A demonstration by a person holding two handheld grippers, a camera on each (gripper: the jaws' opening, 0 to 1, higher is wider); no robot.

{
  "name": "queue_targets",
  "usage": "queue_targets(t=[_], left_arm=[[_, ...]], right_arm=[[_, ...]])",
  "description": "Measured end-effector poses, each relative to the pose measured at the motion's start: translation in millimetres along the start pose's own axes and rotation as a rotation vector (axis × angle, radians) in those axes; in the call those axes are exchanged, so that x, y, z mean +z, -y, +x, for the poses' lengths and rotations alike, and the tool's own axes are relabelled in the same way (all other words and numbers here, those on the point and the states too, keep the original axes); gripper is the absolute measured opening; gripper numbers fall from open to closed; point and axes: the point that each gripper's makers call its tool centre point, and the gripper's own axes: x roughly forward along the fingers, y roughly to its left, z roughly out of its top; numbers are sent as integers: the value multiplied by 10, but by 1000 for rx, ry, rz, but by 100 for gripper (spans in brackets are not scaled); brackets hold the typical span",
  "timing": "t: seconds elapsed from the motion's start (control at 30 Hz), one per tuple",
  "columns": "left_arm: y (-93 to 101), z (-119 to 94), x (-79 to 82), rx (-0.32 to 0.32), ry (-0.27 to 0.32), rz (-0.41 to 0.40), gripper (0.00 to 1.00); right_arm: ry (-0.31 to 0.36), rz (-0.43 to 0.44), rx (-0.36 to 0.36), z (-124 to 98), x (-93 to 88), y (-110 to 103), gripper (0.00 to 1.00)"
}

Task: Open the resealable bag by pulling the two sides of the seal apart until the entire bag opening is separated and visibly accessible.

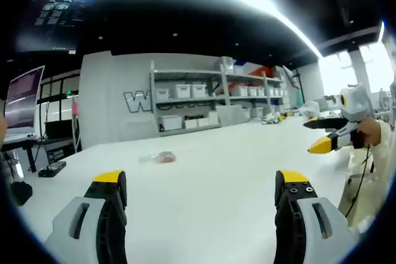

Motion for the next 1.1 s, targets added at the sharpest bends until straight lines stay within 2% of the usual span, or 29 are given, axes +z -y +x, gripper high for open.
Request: queue_targets(t=[1.1], left_arm=[[-40, -50, -66, 11, -15, -2, 98]], right_arm=[[-8, -16, 1, -5, -14, -14, 95]])
